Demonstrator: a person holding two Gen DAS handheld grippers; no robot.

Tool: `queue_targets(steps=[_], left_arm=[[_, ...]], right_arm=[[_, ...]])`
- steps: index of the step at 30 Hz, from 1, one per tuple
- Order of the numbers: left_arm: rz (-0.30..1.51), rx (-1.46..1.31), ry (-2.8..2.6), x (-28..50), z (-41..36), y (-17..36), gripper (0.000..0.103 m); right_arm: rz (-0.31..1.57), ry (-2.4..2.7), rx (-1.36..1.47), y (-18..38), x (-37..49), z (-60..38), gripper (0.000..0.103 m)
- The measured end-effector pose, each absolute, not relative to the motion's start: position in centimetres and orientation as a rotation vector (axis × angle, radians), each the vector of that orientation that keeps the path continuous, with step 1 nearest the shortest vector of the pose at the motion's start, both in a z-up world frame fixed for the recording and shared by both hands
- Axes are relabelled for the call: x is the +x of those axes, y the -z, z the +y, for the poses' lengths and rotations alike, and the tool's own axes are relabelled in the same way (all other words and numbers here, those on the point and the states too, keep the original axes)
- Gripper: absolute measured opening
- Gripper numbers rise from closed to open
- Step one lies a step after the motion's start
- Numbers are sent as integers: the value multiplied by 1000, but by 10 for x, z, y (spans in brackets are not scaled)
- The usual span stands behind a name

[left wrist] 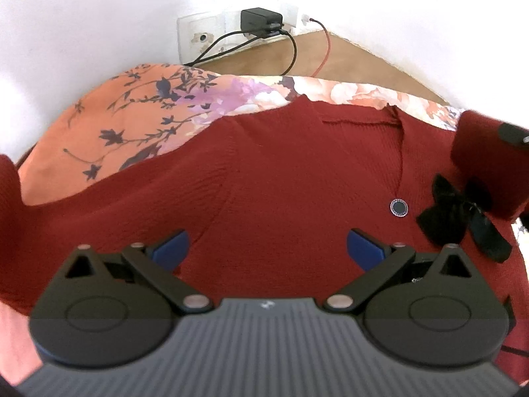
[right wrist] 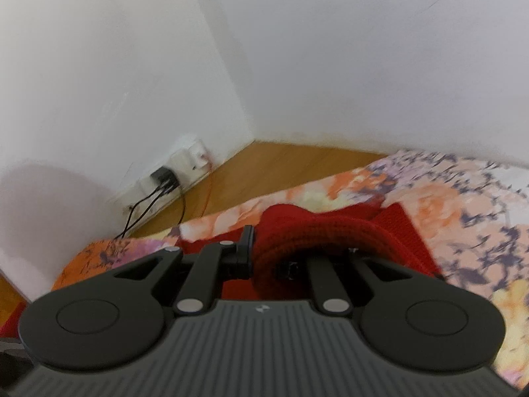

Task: Fold small clothes
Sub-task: 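Lift the held sleeve with the right gripper and lay it across the cardigan body, then open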

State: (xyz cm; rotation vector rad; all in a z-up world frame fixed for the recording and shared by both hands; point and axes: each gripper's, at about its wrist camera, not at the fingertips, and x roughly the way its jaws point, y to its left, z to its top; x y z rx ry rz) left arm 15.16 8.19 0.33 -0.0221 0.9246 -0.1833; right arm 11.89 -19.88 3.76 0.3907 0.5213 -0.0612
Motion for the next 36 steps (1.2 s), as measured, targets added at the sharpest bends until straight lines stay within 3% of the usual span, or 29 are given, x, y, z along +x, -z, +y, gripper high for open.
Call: queue_targets(steps=[26,29,31,33,36], left_arm=[[920,-61,209,164,115,9,103],[927,-68,202,164,118,11,103],[926,-68,193,164,119,11,103],[923,-65,184,163,120,10,103],[917,-60,168,161,122,7,103]], right_arm=[[770,-13,335,53,169,-116,13],[767,-36,338,53,171,-112,35],[756,-90,367,51,171,-108,74],[749,-124,366,46,170,-102,86],[734,-127,355,36,161,-97,87]])
